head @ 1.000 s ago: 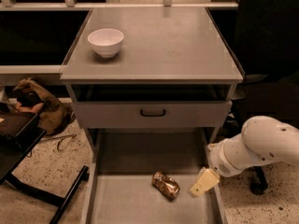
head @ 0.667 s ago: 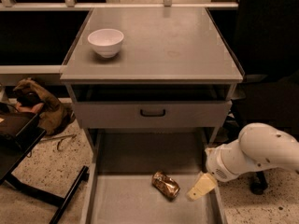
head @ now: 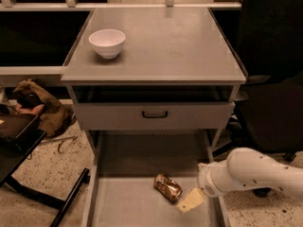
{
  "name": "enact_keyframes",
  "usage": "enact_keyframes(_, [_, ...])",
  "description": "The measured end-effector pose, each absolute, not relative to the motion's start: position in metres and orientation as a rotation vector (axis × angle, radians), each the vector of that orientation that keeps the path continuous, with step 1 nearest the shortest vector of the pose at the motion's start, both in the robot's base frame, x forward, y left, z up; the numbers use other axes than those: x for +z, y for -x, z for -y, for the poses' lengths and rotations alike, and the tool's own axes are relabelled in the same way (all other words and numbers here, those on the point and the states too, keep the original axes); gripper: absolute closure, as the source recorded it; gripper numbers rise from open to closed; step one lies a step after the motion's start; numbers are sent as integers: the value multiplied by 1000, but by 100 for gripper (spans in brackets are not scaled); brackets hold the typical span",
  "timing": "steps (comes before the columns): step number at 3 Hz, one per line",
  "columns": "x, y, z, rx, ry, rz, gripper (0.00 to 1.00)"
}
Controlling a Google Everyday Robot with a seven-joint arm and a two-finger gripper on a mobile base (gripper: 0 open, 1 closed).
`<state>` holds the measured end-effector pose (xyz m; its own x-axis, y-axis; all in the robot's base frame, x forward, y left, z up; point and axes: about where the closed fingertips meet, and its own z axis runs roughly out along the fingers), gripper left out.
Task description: Pick orange can from middle drawer and place on counter
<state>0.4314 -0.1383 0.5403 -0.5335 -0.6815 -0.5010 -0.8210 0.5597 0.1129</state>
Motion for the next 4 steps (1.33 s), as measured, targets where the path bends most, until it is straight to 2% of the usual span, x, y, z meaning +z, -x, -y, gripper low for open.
enact_keyframes(1, [512, -431, 115, 530, 1210, -2378, 0])
enact_keyframes(2, [512, -431, 115, 530, 1210, -2378, 0])
enact_keyframes(4, [481, -436, 60, 656, 1178, -2321, 0])
